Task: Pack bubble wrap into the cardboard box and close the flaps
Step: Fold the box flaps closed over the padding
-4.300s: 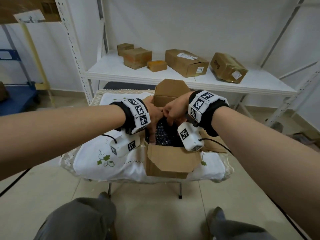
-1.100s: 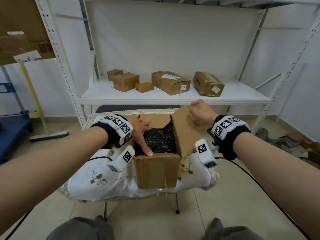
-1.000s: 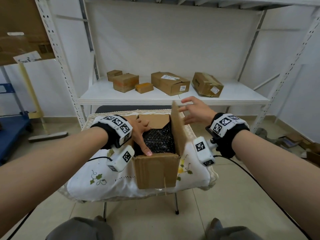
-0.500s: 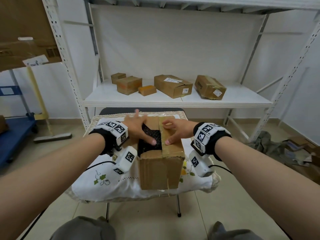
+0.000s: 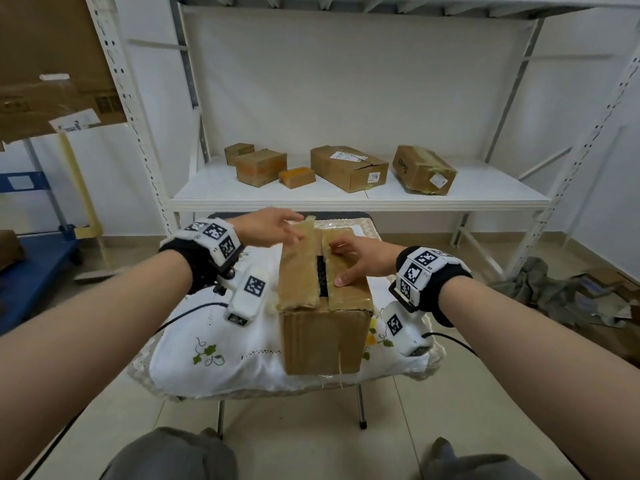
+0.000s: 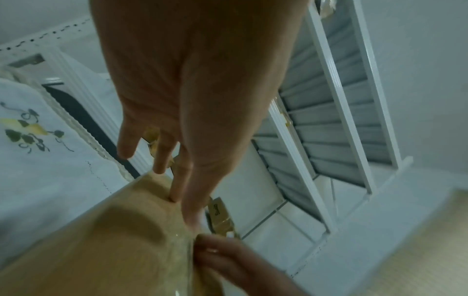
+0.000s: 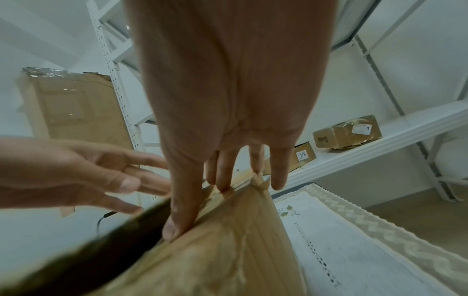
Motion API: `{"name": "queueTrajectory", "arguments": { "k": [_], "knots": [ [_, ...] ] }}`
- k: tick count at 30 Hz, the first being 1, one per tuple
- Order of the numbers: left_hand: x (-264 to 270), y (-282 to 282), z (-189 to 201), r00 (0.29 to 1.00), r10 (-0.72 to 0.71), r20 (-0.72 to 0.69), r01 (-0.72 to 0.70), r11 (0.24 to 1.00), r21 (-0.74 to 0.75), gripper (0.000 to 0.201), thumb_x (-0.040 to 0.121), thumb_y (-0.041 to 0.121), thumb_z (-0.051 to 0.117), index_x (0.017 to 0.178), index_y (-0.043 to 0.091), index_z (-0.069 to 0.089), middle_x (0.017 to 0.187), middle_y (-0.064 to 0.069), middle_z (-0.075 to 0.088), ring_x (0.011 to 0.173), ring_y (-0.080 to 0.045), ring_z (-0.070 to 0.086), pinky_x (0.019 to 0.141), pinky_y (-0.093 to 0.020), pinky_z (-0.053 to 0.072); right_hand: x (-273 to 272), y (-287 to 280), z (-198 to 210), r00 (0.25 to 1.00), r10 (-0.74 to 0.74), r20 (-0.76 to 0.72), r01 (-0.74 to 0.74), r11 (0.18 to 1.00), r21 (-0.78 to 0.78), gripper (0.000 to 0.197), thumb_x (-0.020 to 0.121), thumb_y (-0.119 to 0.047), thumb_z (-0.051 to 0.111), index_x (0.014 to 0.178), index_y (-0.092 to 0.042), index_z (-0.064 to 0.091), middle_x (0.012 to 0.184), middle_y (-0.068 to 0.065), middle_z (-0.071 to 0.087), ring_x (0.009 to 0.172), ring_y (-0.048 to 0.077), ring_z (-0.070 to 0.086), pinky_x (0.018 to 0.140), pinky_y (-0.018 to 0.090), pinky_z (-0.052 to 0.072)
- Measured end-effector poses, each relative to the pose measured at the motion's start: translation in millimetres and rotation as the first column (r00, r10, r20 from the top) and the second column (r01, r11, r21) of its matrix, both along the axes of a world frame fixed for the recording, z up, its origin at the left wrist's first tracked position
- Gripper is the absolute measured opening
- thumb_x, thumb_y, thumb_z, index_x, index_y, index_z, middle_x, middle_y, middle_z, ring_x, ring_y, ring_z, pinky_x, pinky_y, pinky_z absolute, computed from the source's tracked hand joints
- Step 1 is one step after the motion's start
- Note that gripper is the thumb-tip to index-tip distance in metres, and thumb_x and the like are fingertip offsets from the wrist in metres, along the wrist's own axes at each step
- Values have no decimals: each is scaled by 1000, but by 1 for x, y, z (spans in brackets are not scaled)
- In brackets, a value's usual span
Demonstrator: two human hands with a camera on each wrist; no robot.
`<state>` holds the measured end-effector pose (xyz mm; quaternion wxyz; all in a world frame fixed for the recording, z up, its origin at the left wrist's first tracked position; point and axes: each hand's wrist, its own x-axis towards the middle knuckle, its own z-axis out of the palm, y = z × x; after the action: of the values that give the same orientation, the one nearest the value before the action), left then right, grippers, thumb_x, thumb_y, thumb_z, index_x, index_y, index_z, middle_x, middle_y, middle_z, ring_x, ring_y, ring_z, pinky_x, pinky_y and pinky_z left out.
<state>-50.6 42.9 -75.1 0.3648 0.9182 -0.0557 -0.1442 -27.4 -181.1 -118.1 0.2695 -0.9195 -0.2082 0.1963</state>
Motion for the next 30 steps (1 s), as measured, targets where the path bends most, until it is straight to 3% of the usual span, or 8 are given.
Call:
{"name": "queueTrajectory", "arguments": {
  "k": [2, 5, 7, 10, 17, 21, 26, 30],
  "knots": [
    [1, -5, -10, 996, -78, -41, 82, 992, 99, 80, 84, 22, 76, 152, 20, 32, 142, 1, 54, 134, -18, 47, 102, -25, 31, 0, 0, -1, 1000, 3, 6, -3, 1000, -16, 88, 78, -26, 81, 150, -16, 30, 152, 0, 40, 140, 17, 37, 110, 26, 27],
    [6, -5, -17, 987, -136, -81, 147, 976, 159, 105, 70, 32, 86, 155, 23, 24, 152, 7, 42, 143, -14, 34, 114, -30, 20, 0, -2, -2, 1000, 2, 3, -2, 1000, -15, 88, 79, -28, 80, 150, -19, 29, 152, -1, 40, 141, 17, 36, 112, 29, 26],
    [9, -4, -19, 983, -151, -104, 170, 962, 214, 112, 67, 33, 88, 156, 24, 20, 156, 10, 36, 145, -10, 29, 114, -27, 16, 1, -4, -2, 1000, 0, -9, 0, 1000, -15, 90, 79, -29, 80, 151, -19, 27, 153, -2, 40, 141, 17, 35, 113, 29, 25],
    [10, -6, -21, 980, -164, -116, 194, 922, 334, 114, 67, 34, 88, 157, 22, 18, 158, 12, 30, 145, -10, 27, 108, -19, 16, 1, 0, 1, 1000, 6, -9, -7, 999, -52, 94, 78, -32, 81, 152, -21, 24, 153, -4, 40, 142, 17, 34, 109, 27, 25],
    [13, -27, -20, 959, -253, -132, 278, 729, 625, 112, 54, 56, 89, 147, 27, 34, 145, 4, 49, 133, -24, 45, 112, -44, 34, -7, 16, 10, 999, 32, 34, -23, 975, -221, 103, 77, -35, 81, 155, -22, 16, 155, -1, 37, 143, 20, 34, 112, 34, 28],
    [8, -41, -14, 959, -260, -116, 265, 662, 701, 118, 62, 45, 89, 155, 24, 19, 154, 0, 38, 142, -26, 34, 115, -44, 30, -21, 23, 13, 998, 14, 60, 0, 972, -236, 97, 78, -29, 81, 154, -17, 21, 155, 3, 38, 141, 23, 37, 111, 34, 31],
    [-1, -38, -9, 958, -269, -97, 271, 745, 610, 97, 56, 35, 94, 141, 32, 46, 134, 7, 56, 127, -21, 49, 108, -39, 37, -41, 28, 18, 993, 33, 116, -2, 966, -259, 80, 87, -25, 73, 152, -15, 29, 150, 8, 40, 138, 26, 38, 108, 33, 32],
    [-12, -31, -9, 976, -217, -28, 192, 789, 583, 78, 62, 34, 91, 130, 21, 56, 127, 1, 62, 118, -24, 56, 101, -39, 43, -56, 31, 27, 985, 22, 172, 20, 971, -240, 66, 89, -22, 69, 146, -11, 38, 142, 13, 48, 130, 30, 46, 107, 37, 37]
  ]
}}
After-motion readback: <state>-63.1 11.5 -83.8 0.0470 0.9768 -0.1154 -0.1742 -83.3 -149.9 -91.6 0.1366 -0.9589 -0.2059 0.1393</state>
